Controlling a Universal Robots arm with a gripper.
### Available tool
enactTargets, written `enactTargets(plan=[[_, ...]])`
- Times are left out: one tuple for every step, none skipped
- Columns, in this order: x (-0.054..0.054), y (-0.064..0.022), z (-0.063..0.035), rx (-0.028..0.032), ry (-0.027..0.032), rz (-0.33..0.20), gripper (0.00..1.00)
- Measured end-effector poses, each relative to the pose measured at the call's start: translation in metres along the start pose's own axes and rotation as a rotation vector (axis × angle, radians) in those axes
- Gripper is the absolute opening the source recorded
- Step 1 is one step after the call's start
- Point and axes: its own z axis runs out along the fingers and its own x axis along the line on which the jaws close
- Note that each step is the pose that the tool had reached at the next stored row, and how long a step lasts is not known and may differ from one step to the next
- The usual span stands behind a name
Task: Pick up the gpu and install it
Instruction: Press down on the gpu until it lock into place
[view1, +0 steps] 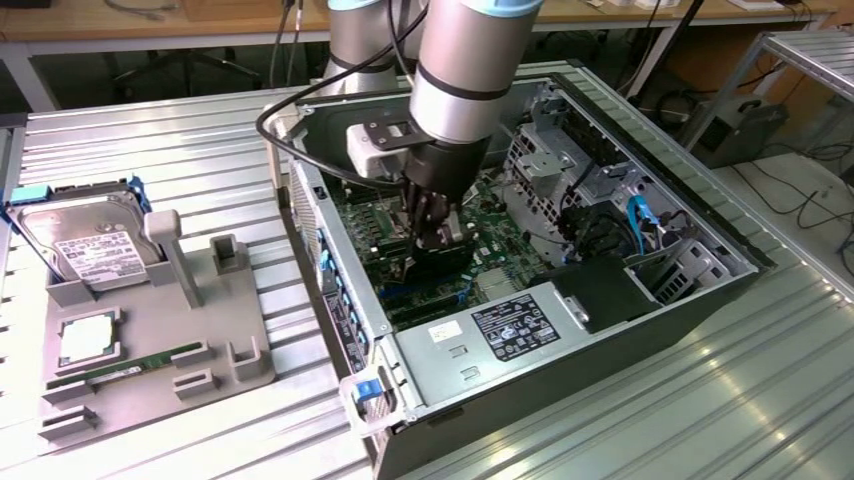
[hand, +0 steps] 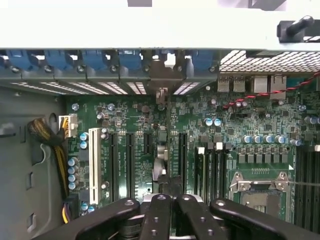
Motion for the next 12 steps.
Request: enactTargets(plan=[[0.0,0.0001,0.001,0.0005,-0.0013,0.0,0.11],[0.0,0.0004,0.0015,0.0002,-0.0008,0.0,0.11],[0.0,0.0004,0.0018,0.0001,-0.0007,0.0,0.11],[0.0,0.0007,0.002,0.0,-0.0003,0.0,0.11],[0.0,0.001,0.0021,0.0,-0.0003,0.0,0.11],[0.0,0.0013,0.0023,0.0002,-0.0006,0.0,0.11],[0.0,0.0014,0.0023,0.0002,-0.0006,0.0,0.11],[0.0,0.0015,0.002,0.0001,-0.0007,0.0,0.11],[0.0,0.0015,0.0003,0.0008,-0.0021,0.0,0.11],[0.0,0.0016,-0.0029,0.0007,-0.0018,0.0,0.11],[0.0,0.0018,-0.0089,0.0002,-0.0009,0.0,0.11],[0.0,0.002,-0.0139,0.0002,-0.0008,0.0,0.11]])
